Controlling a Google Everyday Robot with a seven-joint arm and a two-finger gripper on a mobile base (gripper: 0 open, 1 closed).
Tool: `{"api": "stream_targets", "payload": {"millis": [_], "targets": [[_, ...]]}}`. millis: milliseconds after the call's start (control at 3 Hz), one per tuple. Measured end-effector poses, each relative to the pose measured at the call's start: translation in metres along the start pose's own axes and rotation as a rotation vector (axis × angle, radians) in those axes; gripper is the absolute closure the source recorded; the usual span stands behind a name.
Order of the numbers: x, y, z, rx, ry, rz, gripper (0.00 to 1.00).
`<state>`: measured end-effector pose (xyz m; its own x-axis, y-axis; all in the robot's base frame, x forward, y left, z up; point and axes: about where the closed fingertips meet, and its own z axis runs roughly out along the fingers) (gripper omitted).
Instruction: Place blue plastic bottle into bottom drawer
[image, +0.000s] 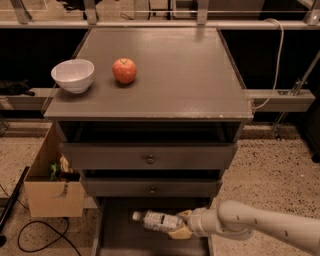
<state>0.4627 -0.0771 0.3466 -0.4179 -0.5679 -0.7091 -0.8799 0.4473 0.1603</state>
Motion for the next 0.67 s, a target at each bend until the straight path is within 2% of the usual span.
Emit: {"api": "stream_targets", "payload": {"millis": [333, 667], "targets": [[0.019, 0.023, 0.028, -0.035, 0.022, -0.015, 1.00], [0.033, 0.026, 0.048, 0.010, -0.041, -0.004, 1.00]]}}
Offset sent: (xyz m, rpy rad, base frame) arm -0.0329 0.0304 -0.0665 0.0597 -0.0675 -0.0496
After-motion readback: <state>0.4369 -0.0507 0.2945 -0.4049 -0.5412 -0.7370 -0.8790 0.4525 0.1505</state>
